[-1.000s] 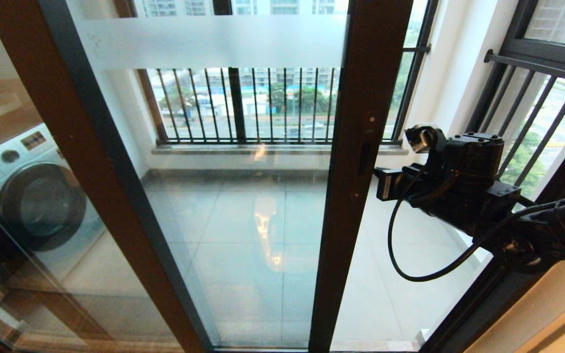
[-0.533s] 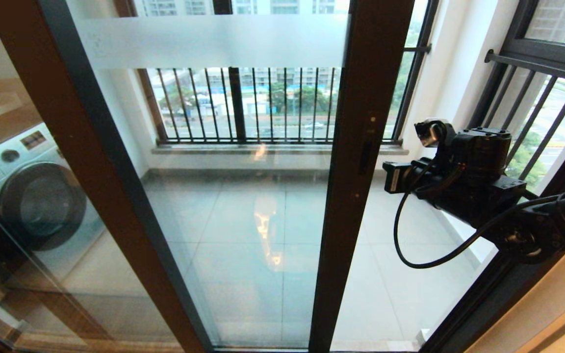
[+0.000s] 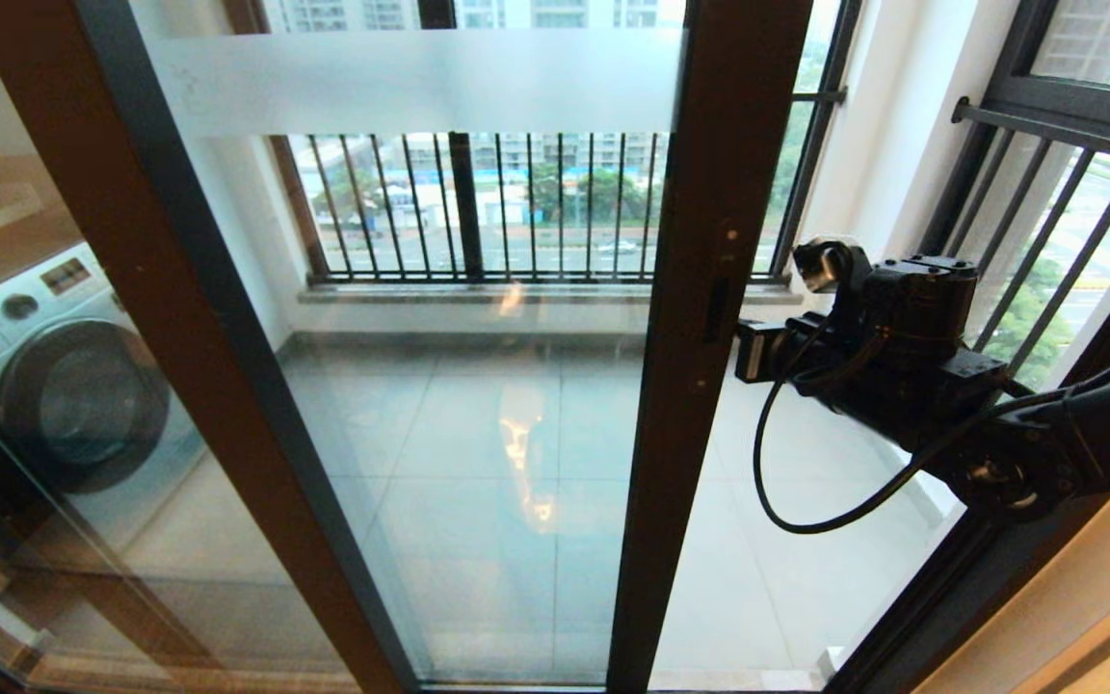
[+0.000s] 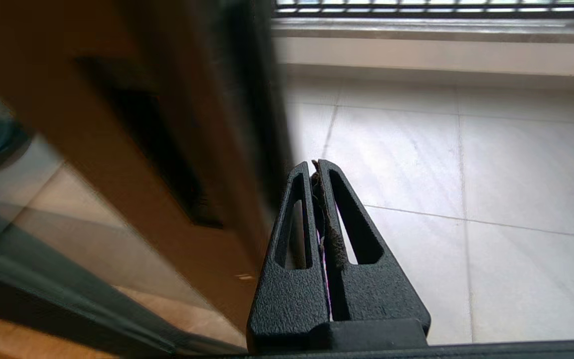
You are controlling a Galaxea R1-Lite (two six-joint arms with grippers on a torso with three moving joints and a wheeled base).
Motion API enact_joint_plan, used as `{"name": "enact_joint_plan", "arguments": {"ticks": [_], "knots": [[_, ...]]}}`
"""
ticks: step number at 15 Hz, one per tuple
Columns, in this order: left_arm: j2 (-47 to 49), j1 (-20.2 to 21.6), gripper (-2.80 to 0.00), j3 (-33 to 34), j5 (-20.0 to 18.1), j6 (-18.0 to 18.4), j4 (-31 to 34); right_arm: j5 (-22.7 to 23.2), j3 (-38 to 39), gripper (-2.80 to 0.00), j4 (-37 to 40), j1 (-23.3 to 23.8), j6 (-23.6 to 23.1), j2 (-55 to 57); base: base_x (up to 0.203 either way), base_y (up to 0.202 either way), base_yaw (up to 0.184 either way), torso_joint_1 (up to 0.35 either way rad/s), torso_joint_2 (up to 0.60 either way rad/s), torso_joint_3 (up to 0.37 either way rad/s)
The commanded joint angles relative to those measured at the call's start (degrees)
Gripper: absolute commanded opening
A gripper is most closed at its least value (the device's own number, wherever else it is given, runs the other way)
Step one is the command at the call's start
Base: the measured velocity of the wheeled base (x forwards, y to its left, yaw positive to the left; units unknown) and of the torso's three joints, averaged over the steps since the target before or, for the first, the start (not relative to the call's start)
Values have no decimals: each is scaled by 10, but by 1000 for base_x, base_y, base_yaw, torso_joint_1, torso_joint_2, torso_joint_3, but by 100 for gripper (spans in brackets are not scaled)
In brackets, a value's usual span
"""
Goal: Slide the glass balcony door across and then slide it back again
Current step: Open the slid door
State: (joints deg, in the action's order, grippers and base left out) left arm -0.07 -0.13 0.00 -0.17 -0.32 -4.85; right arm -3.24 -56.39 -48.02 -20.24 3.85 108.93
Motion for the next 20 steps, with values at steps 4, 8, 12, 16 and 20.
{"name": "enact_joint_plan", "arguments": {"ticks": [4, 8, 12, 16, 20], "knots": [[1, 0, -280, 19, 0, 0, -1, -25, -8, -280, -17, -22, 0, 23, 0, 0, 0, 0, 0, 0], [1, 0, -280, 19, 0, 0, -1, -27, -9, -280, -28, -27, 0, 29, 0, 0, 0, 0, 0, 0], [1, 0, -280, 19, 0, 0, -1, -28, -12, -280, -28, -36, 0, 26, 0, 0, 0, 0, 0, 0], [1, 0, -280, 19, 0, 0, -1, -32, -12, -280, -28, -48, 0, 23, 0, 0, 0, 0, 0, 0], [1, 0, -280, 19, 0, 0, -1, -32, -15, -280, -28, -59, 0, 23, 0, 0, 0, 0, 0, 0]]}}
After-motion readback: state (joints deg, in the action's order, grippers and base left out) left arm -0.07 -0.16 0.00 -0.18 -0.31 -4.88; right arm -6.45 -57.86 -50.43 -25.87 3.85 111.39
